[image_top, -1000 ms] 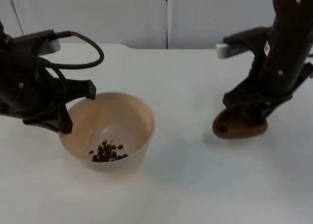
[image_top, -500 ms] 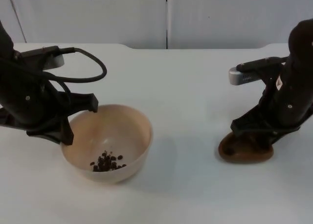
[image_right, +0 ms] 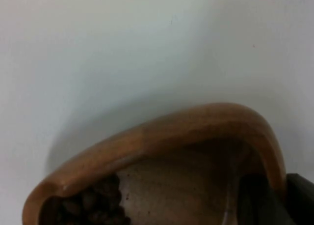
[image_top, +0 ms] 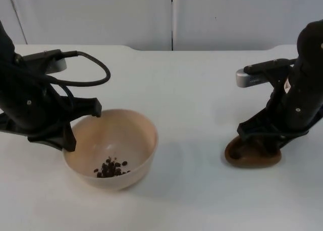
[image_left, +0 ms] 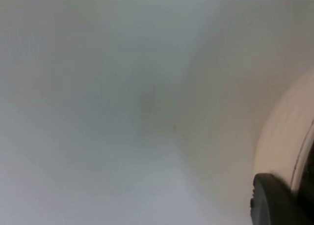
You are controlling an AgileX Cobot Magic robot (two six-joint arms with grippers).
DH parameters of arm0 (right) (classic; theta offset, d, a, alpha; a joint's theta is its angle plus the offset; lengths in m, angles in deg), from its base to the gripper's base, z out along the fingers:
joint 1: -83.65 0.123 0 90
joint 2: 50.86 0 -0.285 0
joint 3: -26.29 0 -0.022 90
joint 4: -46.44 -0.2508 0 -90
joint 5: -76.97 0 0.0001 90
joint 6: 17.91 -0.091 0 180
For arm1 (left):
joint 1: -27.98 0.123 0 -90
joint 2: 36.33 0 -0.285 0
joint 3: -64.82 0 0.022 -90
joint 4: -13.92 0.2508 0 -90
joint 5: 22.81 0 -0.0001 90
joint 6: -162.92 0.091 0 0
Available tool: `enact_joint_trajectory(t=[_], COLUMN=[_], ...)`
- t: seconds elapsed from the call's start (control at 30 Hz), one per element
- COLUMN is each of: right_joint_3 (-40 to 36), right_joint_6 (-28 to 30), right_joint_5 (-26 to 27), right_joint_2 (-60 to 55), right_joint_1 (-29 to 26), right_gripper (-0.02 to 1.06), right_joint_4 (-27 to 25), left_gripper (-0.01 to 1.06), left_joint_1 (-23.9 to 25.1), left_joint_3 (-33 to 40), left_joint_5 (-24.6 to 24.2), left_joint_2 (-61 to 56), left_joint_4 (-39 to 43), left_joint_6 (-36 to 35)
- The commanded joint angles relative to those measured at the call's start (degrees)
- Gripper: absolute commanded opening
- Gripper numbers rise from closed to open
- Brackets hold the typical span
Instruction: Pick up the bowl with the left hand and pour the coffee beans from the cup into the bowl with the right hand.
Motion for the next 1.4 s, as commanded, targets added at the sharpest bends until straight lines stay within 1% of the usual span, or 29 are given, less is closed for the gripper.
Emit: enact_joint_trajectory(t=[0.0, 0.3, 0.33, 0.37, 0.4, 0.43, 0.47, 0.53, 0.63, 0.67, 0.7, 0.73, 0.77, 0.83, 0.87, 0.9, 1.07, 1.2, 1.37], right_joint_3=[-0.27, -0.27, -0.27, -0.27, -0.27, -0.27, -0.27, -0.27, -0.27, -0.27, -0.27, -0.27, -0.27, -0.27, -0.27, -0.27, -0.27, -0.27, -0.27], right_joint_6=[-0.58, -1.11, -1.11, -1.11, -1.23, -1.23, -1.23, -1.23, -1.36, -1.36, -1.9, -1.93, -1.93, -1.93, -1.93, -1.93, -1.93, -1.93, -0.62], right_joint_5=[0.38, 0.89, 1.04, 1.18, 1.31, 1.44, 1.44, 1.67, 2.23, 2.23, 2.71, 2.99, 3.23, 3.78, 3.78, 3.91, 3.49, 1.4, -2.41], right_joint_2=[-0.82, -0.71, -0.71, -0.71, -0.71, -0.71, -0.71, -0.71, -0.71, -0.71, -0.71, -0.71, -0.64, -0.35, -0.35, -0.06, 2.78, 6.1, 14.57], right_joint_1=[-0.32, -0.32, -0.32, -0.32, -0.32, -0.32, -0.32, -0.32, -0.32, -0.32, -0.32, -0.32, -0.32, -0.32, -0.32, -0.32, -0.32, -0.32, -0.19], right_gripper=[0.0, 0.0, 0.0, 0.02, 0.05, 0.09, 0.09, 0.2, 0.42, 0.42, 0.51, 0.59, 0.66, 0.76, 0.76, 0.79, 0.79, 0.79, 0.79], right_joint_4=[0.1, 0.1, 0.1, 0.1, 0.1, 0.1, 0.1, 0.1, 0.1, 0.1, 0.1, 0.1, 0.1, 0.1, 0.1, 0.1, 0.1, 0.1, 0.1], left_gripper=[0.0, 0.0, 0.02, 0.07, 0.13, 0.22, 0.22, 0.44, 0.86, 0.86, 0.97, 1.05, 1.05, 1.05, 1.05, 1.05, 1.05, 1.05, 1.05], left_joint_1=[0.2, 0.2, 0.2, 0.2, 0.2, 0.2, 0.2, 0.2, 0.2, 0.2, 0.2, 0.2, 0.2, 0.2, 0.2, 0.2, 0.2, 0.2, 0.2], left_joint_3=[0.07, 0.07, 0.07, 0.07, 0.07, 0.07, 0.07, 0.07, -0.04, -0.04, -0.04, -0.04, -0.04, -0.04, -0.04, -0.04, -0.04, -0.04, -0.04], left_joint_5=[-0.78, -0.13, -0.13, -0.13, -0.38, -0.36, -0.36, -0.51, -0.78, -0.78, -0.78, -0.78, -0.64, -0.39, -0.39, -0.39, -0.39, -0.84, -1.37], left_joint_2=[0.2, 0.2, 0.2, 0.2, 0.2, 0.2, 0.2, 0.2, 0.08, 0.08, -0.23, -0.57, -1.17, -2.48, -2.48, -3.09, -6.69, -9.62, -16.32], left_joint_4=[-0.2, -0.35, -0.35, -0.35, -0.45, -0.45, -0.45, -1.01, -1.93, -1.93, -1.93, -2.4, -2.69, -2.86, -2.86, -2.95, -2.82, -2.82, -2.82], left_joint_6=[-0.31, 0.07, 0.07, 0.07, 0.07, 0.07, 0.07, 0.07, 0.07, 0.07, 0.07, 0.23, 0.65, 1.56, 1.56, 1.7, 2.19, 2.32, 3.18])
